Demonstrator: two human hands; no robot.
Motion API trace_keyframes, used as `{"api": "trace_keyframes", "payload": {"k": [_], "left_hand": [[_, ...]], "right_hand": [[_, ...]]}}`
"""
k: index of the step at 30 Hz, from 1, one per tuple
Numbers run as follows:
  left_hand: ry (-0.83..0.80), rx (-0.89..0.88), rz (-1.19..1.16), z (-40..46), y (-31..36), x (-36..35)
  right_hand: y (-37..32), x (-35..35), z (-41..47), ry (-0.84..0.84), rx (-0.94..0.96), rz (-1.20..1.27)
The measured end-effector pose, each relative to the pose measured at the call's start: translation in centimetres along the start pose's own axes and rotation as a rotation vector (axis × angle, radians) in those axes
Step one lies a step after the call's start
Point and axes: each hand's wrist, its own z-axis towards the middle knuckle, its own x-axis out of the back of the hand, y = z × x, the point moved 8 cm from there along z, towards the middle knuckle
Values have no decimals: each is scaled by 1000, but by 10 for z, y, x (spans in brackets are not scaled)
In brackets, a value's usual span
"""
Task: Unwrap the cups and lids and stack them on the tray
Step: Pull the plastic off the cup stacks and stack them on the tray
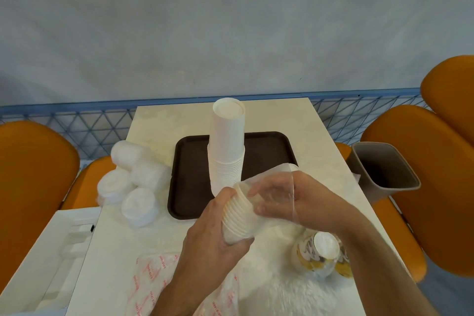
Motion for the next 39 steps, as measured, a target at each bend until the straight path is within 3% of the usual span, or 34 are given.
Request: {"api": "trace_keyframes", "payload": {"k": [8,15,23,27,39], "left_hand": [[-51,-48,67,-4,9,-2],[-51,1,57,-3,7,2],[-123,4,48,-6,4,13],[-122,-5,55,-5,9,13],[-90,-7,72,1,8,2]], "right_hand": [[-5,-17,1,-72,31,98],[17,13,-8,144,-92,107],[31,24,-25,47,-173,165],[30,11,-27,-105,-193,6],[13,3,-12,-75,-172,-442]]}}
